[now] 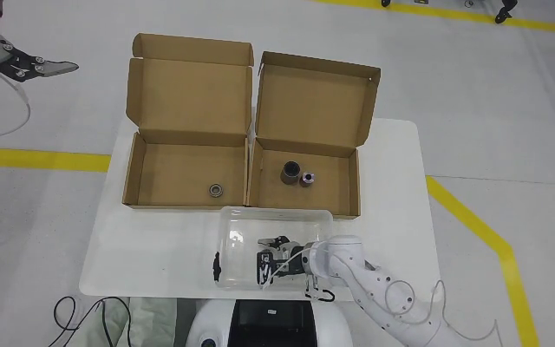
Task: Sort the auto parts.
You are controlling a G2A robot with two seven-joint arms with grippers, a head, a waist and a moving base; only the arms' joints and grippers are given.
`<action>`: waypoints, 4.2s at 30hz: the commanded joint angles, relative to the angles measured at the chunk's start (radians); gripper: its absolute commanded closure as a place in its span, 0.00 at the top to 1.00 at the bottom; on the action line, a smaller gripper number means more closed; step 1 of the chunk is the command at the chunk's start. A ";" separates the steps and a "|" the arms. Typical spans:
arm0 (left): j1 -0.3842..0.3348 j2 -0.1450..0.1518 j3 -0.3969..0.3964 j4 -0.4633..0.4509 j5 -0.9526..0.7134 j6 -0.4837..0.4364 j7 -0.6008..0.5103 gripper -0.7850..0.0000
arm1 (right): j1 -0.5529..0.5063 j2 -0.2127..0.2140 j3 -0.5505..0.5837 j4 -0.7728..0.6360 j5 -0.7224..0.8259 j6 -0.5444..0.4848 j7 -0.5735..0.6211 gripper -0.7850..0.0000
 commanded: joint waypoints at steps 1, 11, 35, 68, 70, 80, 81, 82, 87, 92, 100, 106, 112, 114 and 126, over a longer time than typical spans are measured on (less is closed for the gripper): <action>0.000 0.000 0.000 0.000 0.000 0.000 0.000 1.00 | 0.002 -0.001 -0.002 0.006 0.005 -0.001 0.000 0.51; 0.000 0.000 0.000 0.000 0.000 0.000 0.000 1.00 | 0.011 -0.004 -0.008 0.025 0.021 -0.001 0.007 0.14; 0.000 0.000 0.000 0.000 0.000 0.000 0.000 1.00 | -0.012 0.008 0.037 0.016 0.036 0.101 -0.250 0.00; 0.000 0.000 0.000 0.000 0.000 0.000 0.000 1.00 | 0.072 0.012 0.129 -0.144 0.123 0.156 -0.729 0.00; 0.000 0.000 0.000 0.000 0.000 0.000 0.000 1.00 | 0.078 0.010 0.131 -0.160 0.119 0.167 -0.713 0.00; 0.000 0.000 0.000 0.000 0.000 0.000 0.000 1.00 | 0.121 0.002 0.146 -0.252 0.140 0.183 -0.664 0.00; 0.000 0.000 0.000 0.000 0.000 0.000 0.000 1.00 | 0.127 0.001 0.148 -0.263 0.143 0.182 -0.654 0.00; 0.000 0.000 0.000 0.000 0.000 0.000 0.000 1.00 | 0.132 0.000 0.150 -0.273 0.147 0.180 -0.644 0.00; 0.000 0.000 0.000 0.000 0.000 0.000 0.000 1.00 | 0.159 -0.005 0.161 -0.316 0.172 0.175 -0.589 0.00; 0.000 0.000 0.000 0.000 0.000 0.000 0.000 1.00 | 0.177 -0.008 0.178 -0.350 0.197 0.183 -0.537 0.00; 0.000 0.000 0.000 0.000 0.000 0.000 0.000 1.00 | 0.200 -0.014 0.190 -0.345 0.227 0.186 -0.519 0.00; 0.000 0.000 0.000 0.000 0.000 0.000 0.000 1.00 | 0.202 -0.017 0.194 -0.349 0.224 0.191 -0.521 0.00; 0.000 0.000 0.000 0.000 0.000 0.000 0.000 1.00 | 0.194 -0.018 0.197 -0.355 0.214 0.189 -0.521 0.00; 0.000 0.000 0.000 0.000 0.000 0.000 0.000 1.00 | 0.191 -0.018 0.196 -0.352 0.207 0.185 -0.519 0.00; 0.000 0.000 0.000 0.000 0.000 0.000 0.000 1.00 | 0.166 -0.024 0.155 -0.227 0.175 0.187 -0.595 0.00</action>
